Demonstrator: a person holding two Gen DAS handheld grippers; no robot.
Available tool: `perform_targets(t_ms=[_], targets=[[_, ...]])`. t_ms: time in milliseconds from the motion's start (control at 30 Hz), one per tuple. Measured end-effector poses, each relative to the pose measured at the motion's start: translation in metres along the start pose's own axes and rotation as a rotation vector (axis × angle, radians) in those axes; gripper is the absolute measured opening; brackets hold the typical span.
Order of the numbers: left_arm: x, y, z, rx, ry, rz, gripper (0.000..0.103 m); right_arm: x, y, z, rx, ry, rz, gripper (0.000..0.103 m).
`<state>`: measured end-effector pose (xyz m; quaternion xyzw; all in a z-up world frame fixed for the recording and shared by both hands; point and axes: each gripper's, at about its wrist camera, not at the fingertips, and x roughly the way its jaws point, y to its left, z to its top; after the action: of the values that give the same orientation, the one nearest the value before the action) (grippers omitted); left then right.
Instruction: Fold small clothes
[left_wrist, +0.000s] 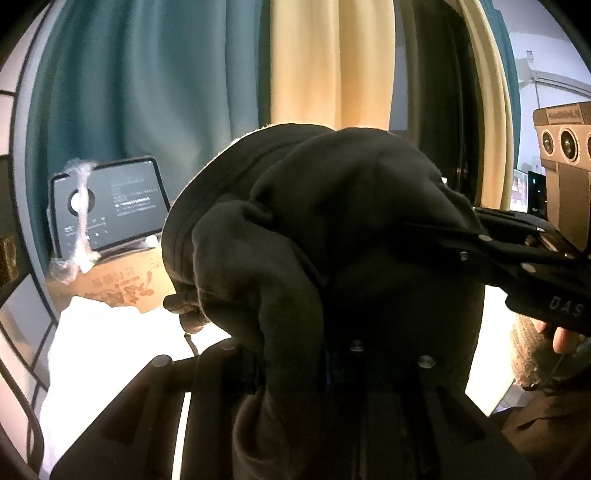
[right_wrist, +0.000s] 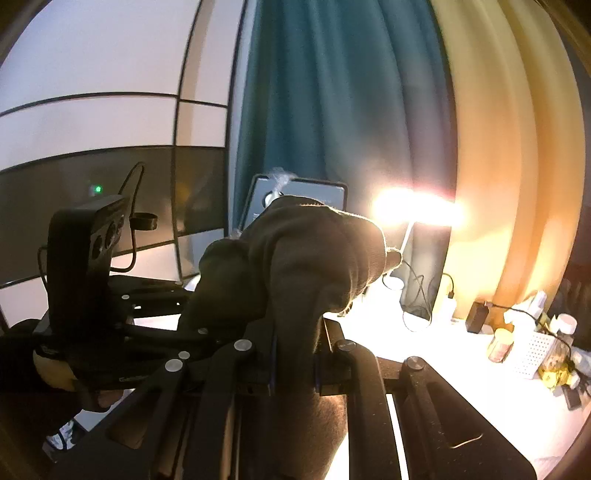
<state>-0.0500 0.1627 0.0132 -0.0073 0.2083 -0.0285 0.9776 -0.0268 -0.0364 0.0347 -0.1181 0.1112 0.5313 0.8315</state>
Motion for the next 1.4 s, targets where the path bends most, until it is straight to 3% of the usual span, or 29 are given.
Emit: perform_targets(t_ms=[700,1033,1400], targets=[[0.090,0.032,-0.023,-0.083,0.197,-0.049,0.021,0.098,-0.059,-0.037,0.137,0.169,-0.001,0.015],[0.137,0.051,-0.038,-0.114,0.328,-0.057,0.022,0.149,-0.090,-0.066,0.219,0.269,0.008,0.015],[0.178,0.077,-0.064,-0.233,0.481,-0.078,0.026,0.199,-0.115,-0.110,0.308,0.423,0.043,0.015]])
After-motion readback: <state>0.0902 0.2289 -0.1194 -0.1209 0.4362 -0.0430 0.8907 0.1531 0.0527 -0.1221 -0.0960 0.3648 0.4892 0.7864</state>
